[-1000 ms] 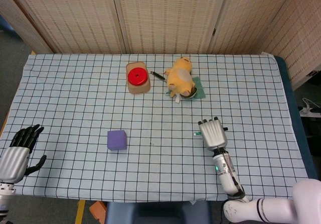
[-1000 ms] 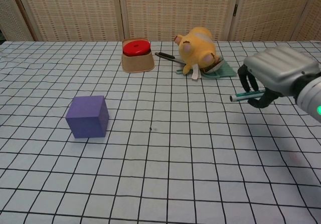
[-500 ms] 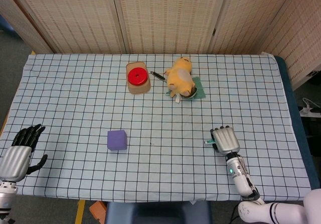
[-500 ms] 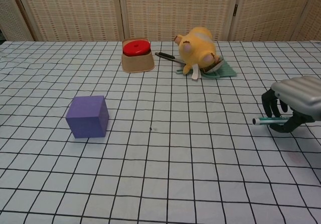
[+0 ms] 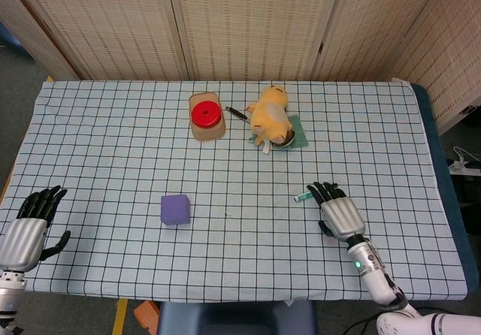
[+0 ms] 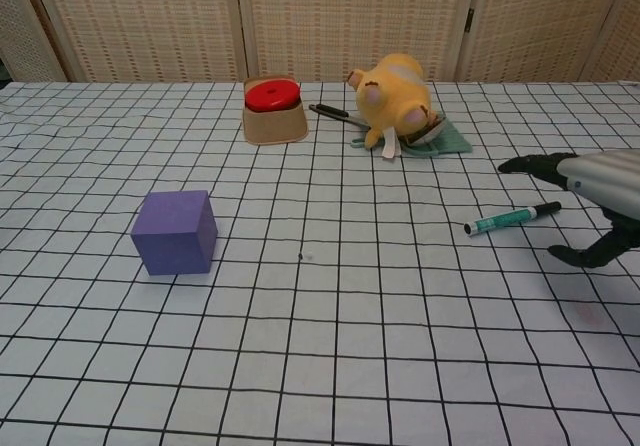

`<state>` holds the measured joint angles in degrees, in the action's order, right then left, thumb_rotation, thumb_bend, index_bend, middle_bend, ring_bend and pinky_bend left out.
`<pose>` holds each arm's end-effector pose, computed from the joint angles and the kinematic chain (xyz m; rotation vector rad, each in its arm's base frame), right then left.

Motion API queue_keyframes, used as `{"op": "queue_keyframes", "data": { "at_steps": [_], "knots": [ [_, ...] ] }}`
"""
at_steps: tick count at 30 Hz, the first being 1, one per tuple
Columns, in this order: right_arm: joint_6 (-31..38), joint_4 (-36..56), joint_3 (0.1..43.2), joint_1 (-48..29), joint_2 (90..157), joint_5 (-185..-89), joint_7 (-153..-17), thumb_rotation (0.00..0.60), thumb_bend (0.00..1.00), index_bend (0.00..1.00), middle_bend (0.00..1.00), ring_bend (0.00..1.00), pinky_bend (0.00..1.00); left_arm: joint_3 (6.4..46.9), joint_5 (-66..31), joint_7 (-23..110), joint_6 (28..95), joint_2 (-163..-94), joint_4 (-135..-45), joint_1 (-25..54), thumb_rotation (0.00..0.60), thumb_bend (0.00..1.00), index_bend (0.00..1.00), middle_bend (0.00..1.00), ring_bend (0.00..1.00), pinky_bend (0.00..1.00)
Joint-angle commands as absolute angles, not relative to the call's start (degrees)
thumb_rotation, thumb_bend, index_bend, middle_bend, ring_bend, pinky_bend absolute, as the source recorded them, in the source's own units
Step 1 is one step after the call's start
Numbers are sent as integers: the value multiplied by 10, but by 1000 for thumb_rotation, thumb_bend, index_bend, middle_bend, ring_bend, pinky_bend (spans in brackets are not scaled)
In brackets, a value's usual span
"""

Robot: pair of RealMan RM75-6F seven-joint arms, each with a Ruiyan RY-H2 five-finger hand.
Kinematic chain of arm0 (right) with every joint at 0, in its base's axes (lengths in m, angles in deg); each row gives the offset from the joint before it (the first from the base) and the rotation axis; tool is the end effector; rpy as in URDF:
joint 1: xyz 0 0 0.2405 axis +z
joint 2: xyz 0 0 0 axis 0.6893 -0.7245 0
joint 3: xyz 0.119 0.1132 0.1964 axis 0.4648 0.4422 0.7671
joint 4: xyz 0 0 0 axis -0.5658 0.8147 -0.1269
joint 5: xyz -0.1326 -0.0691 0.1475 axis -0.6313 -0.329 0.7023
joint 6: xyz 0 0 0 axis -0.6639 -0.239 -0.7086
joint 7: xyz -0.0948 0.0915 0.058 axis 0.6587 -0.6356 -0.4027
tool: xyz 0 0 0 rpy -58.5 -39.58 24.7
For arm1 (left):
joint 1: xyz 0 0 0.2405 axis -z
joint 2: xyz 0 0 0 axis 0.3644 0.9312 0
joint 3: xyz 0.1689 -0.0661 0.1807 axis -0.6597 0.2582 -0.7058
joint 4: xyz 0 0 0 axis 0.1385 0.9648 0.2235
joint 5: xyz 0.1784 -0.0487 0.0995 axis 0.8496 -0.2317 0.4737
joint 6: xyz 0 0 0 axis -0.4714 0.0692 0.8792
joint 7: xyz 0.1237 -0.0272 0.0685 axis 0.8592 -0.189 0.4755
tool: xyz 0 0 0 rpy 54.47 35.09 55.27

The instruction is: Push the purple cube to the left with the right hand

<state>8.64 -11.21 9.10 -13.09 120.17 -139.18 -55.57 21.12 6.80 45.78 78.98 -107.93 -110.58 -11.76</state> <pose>-0.2275 -0.2630 0.0233 1.7831 -0.9044 0.6918 -0.2986 0.2055 0.1569 -1.4781 -0.8549 -0.8807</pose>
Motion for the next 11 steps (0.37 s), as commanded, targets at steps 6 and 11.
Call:
{"op": "queue_keyframes", "data": {
  "at_steps": [6, 11],
  "knots": [
    [394, -4, 38, -311, 1191, -1633, -743, 600, 205, 0, 0, 0, 44, 208, 79, 467, 804, -1081, -1106, -123, 600, 383, 0, 0, 0, 74],
    [394, -4, 38, -325, 1171, -1652, -754, 600, 203, 0, 0, 0, 28, 208, 81, 481, 812, -1082, -1112, -127, 600, 384, 0, 0, 0, 81]
  ]
}}
